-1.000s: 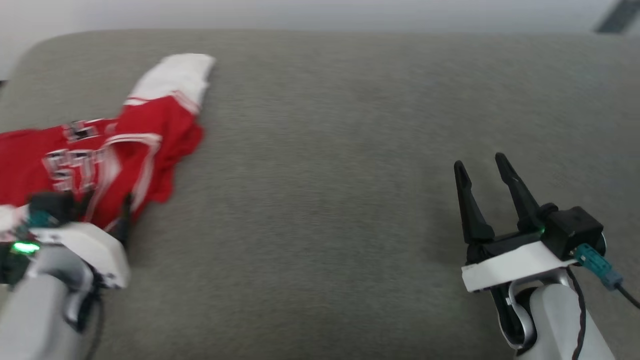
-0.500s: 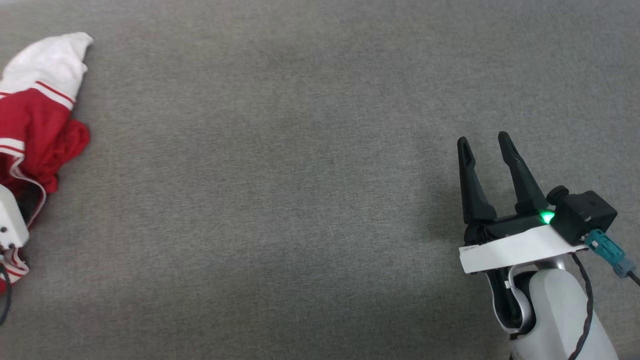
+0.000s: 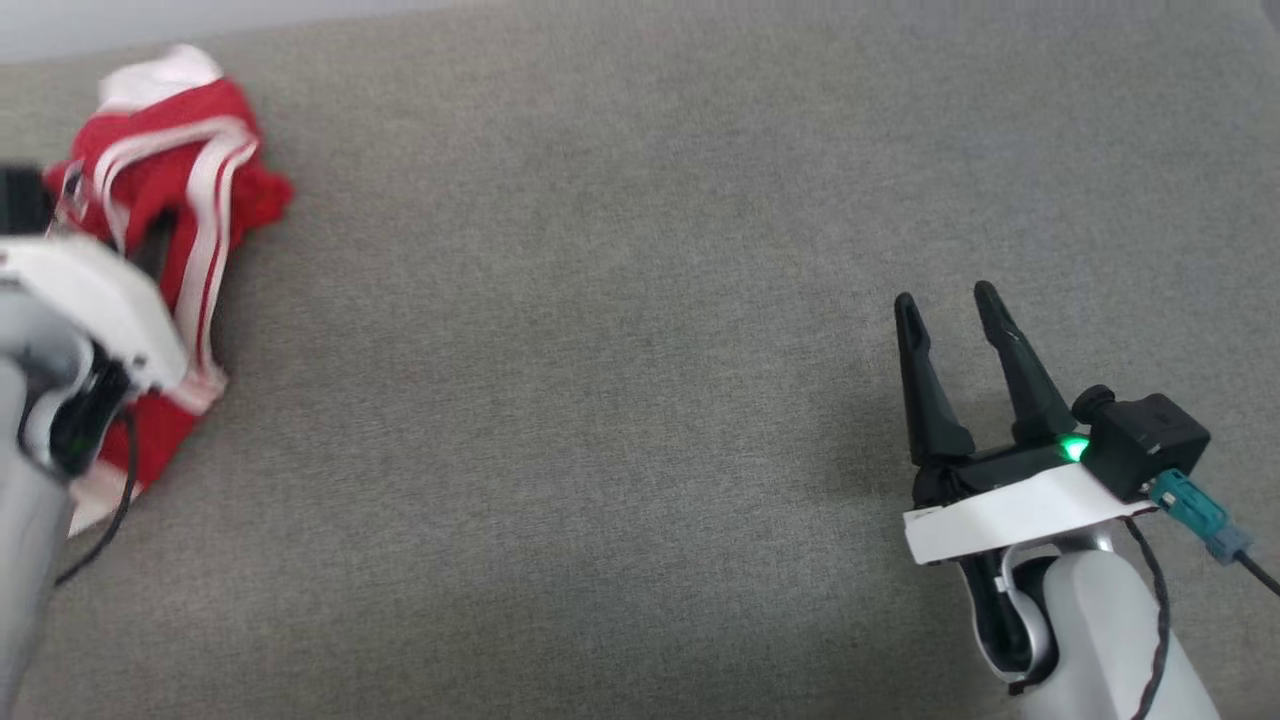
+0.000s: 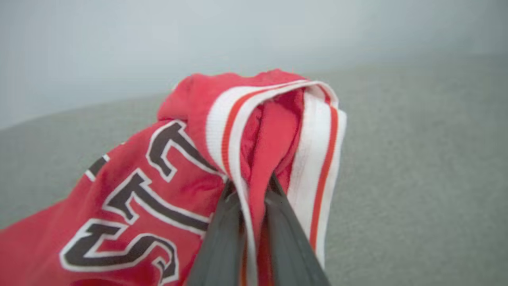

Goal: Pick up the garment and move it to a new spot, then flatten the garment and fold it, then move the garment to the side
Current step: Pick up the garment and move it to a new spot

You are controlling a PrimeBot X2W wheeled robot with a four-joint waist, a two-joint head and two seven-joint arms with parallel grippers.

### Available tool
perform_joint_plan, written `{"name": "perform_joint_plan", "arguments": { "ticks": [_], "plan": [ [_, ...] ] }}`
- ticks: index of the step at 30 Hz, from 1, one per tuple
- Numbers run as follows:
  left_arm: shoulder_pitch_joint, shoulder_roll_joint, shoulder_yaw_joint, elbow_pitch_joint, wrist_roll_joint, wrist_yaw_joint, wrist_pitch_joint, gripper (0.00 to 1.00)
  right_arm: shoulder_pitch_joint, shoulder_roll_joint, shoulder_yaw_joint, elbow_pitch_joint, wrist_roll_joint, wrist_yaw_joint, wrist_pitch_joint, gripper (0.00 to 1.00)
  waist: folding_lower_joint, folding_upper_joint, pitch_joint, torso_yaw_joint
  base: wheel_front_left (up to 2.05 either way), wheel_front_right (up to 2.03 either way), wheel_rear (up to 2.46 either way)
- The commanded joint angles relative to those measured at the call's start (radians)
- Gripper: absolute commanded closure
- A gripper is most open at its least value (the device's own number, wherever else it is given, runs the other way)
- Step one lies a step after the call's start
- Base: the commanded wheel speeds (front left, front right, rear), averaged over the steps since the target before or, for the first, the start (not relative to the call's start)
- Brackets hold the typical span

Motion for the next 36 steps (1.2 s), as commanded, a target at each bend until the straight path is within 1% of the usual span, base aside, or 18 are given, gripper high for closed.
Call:
{"name": "perform_joint_plan", "arguments": {
  "ticks": [1,6,12,13,14,15,16,17,19,22,24,27,31,36],
  "plan": [
    [-0.036,-0.013,-0.037,-0.024,0.012,0.002,-0.017,1.00,-0.002,0.002,0.013,0.002,0.011,0.000,-0.005,0.00,0.0000,0.0000,-0.009,-0.009,0.00,0.00,0.00],
    [-0.147,-0.048,-0.184,-0.100,0.026,0.002,-0.020,1.00,-0.019,0.001,0.015,-0.004,0.036,0.000,-0.005,0.00,0.0000,0.0000,0.008,-0.051,0.00,0.00,0.00],
    [-0.264,-0.132,-0.405,-0.178,0.008,0.002,0.001,1.00,-0.035,0.001,0.005,-0.008,0.087,0.000,-0.005,0.00,0.0000,0.0000,0.044,-0.127,0.00,0.00,0.00],
    [-0.264,-0.132,-0.405,-0.178,0.008,0.002,0.001,1.00,-0.035,0.001,0.005,-0.008,0.087,0.000,-0.005,0.00,0.0000,0.0000,0.044,-0.127,0.00,0.00,0.00],
    [-0.298,-0.172,-0.478,-0.193,-0.001,0.002,-0.009,1.00,-0.044,0.002,0.008,-0.008,0.106,0.000,-0.005,0.00,0.0000,0.0000,0.058,-0.156,0.00,0.00,0.00],
    [-0.310,-0.188,-0.517,-0.201,-0.009,0.002,-0.014,1.00,-0.049,0.002,0.011,-0.010,0.117,0.000,-0.005,0.00,0.0000,0.0000,0.063,-0.171,0.00,0.00,0.00],
    [-0.310,-0.188,-0.517,-0.201,-0.009,0.002,-0.014,1.00,-0.049,0.002,0.011,-0.010,0.117,0.000,-0.005,0.00,0.0000,0.0000,0.063,-0.171,0.00,0.00,0.00],
    [-0.321,-0.203,-0.563,-0.213,-0.020,0.002,-0.019,1.00,-0.052,0.001,0.013,-0.011,0.127,0.000,-0.005,0.00,0.0000,0.0000,0.069,-0.186,0.00,0.00,0.00],
    [-0.339,-0.218,-0.666,-0.253,-0.077,0.002,-0.030,1.00,-0.058,0.002,0.018,-0.013,0.152,0.000,-0.005,0.00,0.0000,0.0000,0.083,-0.220,0.00,0.00,0.00],
    [-0.359,-0.186,-0.797,-0.313,-0.154,0.002,-0.049,1.00,-0.059,0.001,0.019,-0.009,0.184,0.000,-0.005,0.00,0.0000,0.0000,0.095,-0.269,0.00,0.00,0.00],
    [-0.359,-0.154,-0.850,-0.359,-0.191,0.002,-0.040,1.00,-0.050,0.002,0.012,-0.005,0.201,0.000,-0.005,0.00,0.0000,0.0000,0.101,-0.292,0.00,0.00,0.00],
    [-0.322,-0.094,-0.871,-0.411,-0.203,0.002,0.009,1.00,-0.038,0.002,0.008,0.003,0.219,0.000,-0.005,0.00,0.0000,0.0000,0.110,-0.317,0.00,0.00,0.00],
    [-0.255,-0.041,-0.870,-0.453,-0.155,0.002,0.114,1.00,-0.033,0.002,0.010,0.005,0.229,0.000,-0.005,0.00,0.0000,0.0000,0.114,-0.336,0.00,0.00,0.00],
    [-0.186,-0.008,-0.875,-0.444,-0.149,0.002,0.191,1.00,-0.039,0.001,0.015,0.008,0.236,0.000,-0.005,0.00,0.0000,0.0000,0.116,-0.351,0.00,0.00,0.00]
  ]
}}
